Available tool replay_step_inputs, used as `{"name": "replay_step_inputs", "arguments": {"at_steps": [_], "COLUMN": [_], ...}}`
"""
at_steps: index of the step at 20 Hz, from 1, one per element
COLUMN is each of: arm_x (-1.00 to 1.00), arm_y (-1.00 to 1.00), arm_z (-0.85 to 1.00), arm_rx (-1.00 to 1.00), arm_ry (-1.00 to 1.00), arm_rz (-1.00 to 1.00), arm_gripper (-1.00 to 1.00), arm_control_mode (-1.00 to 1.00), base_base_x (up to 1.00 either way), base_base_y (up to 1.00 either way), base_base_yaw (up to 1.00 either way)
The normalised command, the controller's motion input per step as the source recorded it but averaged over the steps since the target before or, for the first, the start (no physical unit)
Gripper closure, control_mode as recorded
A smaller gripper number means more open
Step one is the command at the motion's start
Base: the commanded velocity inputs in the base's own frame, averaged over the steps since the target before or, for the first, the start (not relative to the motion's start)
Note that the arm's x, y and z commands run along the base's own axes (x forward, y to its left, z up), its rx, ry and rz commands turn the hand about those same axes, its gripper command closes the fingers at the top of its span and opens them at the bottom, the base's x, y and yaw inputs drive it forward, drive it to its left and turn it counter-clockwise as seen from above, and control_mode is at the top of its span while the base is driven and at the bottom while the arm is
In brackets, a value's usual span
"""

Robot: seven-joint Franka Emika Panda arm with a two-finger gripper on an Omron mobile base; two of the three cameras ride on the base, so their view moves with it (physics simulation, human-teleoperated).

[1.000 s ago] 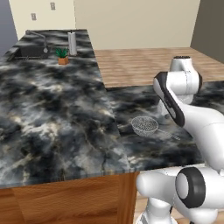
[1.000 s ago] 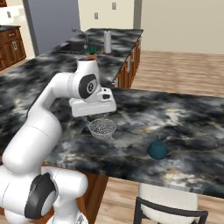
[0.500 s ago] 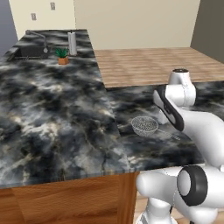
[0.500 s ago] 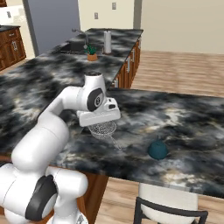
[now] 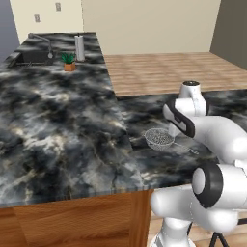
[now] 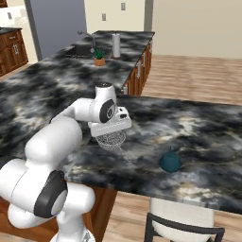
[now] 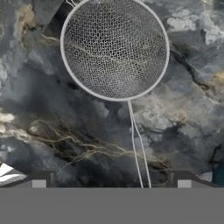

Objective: Pick the teapot and strainer and place them in the sink. Then turn on the water.

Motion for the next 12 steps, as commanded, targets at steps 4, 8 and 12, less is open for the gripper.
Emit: {"name": "replay_step_inputs", "arguments": {"at_steps": [4, 8, 12], "arm_x": [0.11, 0.01, 0.02], "arm_y": [-0.24, -0.38, -0.24], "arm_z": [-0.01, -0.08, -0.11], "arm_rx": [0.01, 0.07, 0.11], "arm_ry": [0.00, 0.00, 0.00], "arm_rz": [0.01, 0.02, 0.00], "arm_gripper": [-1.00, -1.00, -1.00], "arm_control_mode": [-1.00, -1.00, -1.00], "base_base_x": [0.00, 0.00, 0.00], "base_base_y": [0.00, 0.00, 0.00], "base_base_yaw": [0.00, 0.00, 0.00]}}
